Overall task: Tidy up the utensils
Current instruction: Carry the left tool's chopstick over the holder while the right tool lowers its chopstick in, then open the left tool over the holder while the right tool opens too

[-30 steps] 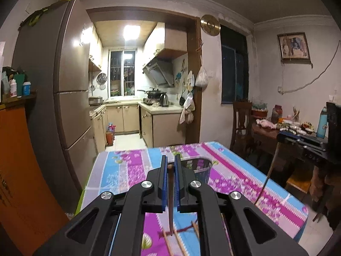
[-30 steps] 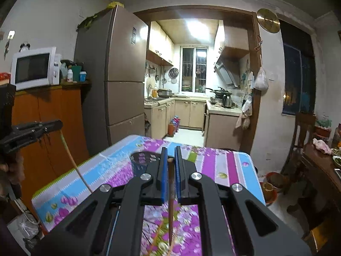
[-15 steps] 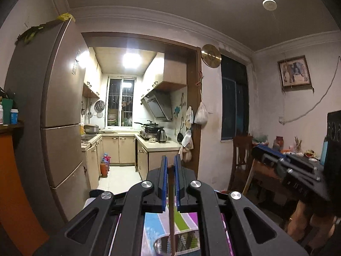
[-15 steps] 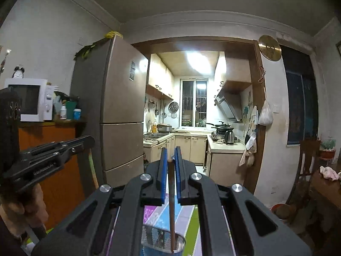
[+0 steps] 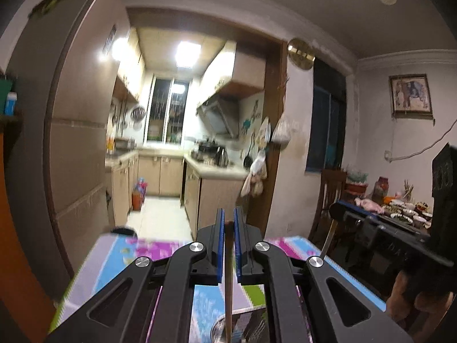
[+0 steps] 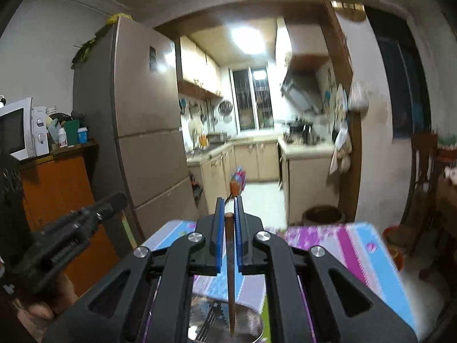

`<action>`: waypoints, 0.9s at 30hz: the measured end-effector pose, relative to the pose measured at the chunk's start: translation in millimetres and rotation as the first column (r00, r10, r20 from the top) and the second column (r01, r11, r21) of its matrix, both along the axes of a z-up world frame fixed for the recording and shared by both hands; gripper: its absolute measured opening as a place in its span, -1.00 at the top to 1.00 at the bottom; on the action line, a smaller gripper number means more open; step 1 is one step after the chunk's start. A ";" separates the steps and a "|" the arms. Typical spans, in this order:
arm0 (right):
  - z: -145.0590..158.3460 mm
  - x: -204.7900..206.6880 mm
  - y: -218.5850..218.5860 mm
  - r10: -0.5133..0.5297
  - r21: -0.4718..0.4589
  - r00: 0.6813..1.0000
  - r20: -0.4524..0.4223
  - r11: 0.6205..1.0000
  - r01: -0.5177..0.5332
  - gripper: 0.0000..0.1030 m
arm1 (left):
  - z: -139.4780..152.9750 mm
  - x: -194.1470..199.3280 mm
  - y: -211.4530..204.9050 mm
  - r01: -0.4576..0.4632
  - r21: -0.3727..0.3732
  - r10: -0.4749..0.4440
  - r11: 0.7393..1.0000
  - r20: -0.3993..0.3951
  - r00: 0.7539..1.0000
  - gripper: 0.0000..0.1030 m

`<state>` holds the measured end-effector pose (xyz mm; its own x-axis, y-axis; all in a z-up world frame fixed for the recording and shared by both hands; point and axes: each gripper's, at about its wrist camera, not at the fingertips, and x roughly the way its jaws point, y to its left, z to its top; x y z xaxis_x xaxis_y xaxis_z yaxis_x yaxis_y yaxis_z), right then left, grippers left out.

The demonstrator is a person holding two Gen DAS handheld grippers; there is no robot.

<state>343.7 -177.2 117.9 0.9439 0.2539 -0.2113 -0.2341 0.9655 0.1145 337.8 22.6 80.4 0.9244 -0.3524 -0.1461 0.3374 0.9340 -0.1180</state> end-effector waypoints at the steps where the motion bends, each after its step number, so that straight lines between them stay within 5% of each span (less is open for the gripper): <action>1: -6.4 2.4 0.4 0.002 0.006 1.000 -0.017 1.000 -0.002 0.90 | -4.4 3.8 0.5 -0.001 0.001 0.001 1.000 -0.013 1.000 0.85; 7: -35.1 9.0 1.9 -0.018 0.015 0.993 -0.115 1.000 0.020 0.86 | -35.2 18.7 10.7 -0.040 0.007 0.040 0.999 -0.083 0.996 0.85; 10: -36.1 3.8 -9.1 -0.057 0.019 0.991 -0.118 0.998 0.060 0.28 | -32.4 17.8 21.3 -0.060 -0.012 0.059 0.998 -0.095 0.994 0.80; 13: -27.1 -7.7 -30.8 -0.117 0.032 0.990 -0.085 0.992 0.120 0.16 | -15.4 7.1 39.5 -0.098 -0.053 0.095 0.994 -0.062 0.994 0.28; 16: -13.5 -32.7 -61.3 -0.179 0.040 0.982 -0.052 0.983 0.181 0.16 | 4.8 -17.4 61.7 -0.136 -0.087 0.135 0.987 -0.013 0.991 0.14; 19: -2.0 -93.4 -92.1 -0.242 -0.014 0.970 0.026 0.970 0.242 0.07 | 23.2 -69.8 92.5 -0.209 -0.080 0.215 0.975 0.077 0.973 -0.08; 23: -10.8 -182.4 -117.6 -0.280 -0.076 0.955 0.097 0.955 0.288 -0.42 | 25.4 -142.4 117.8 -0.292 0.006 0.285 0.957 0.186 0.940 -0.17; 27: -35.7 -255.1 -130.0 -0.330 -0.155 0.940 0.089 0.928 0.340 -0.63 | 7.4 -211.9 134.0 -0.337 0.114 0.312 0.935 0.188 0.931 -0.25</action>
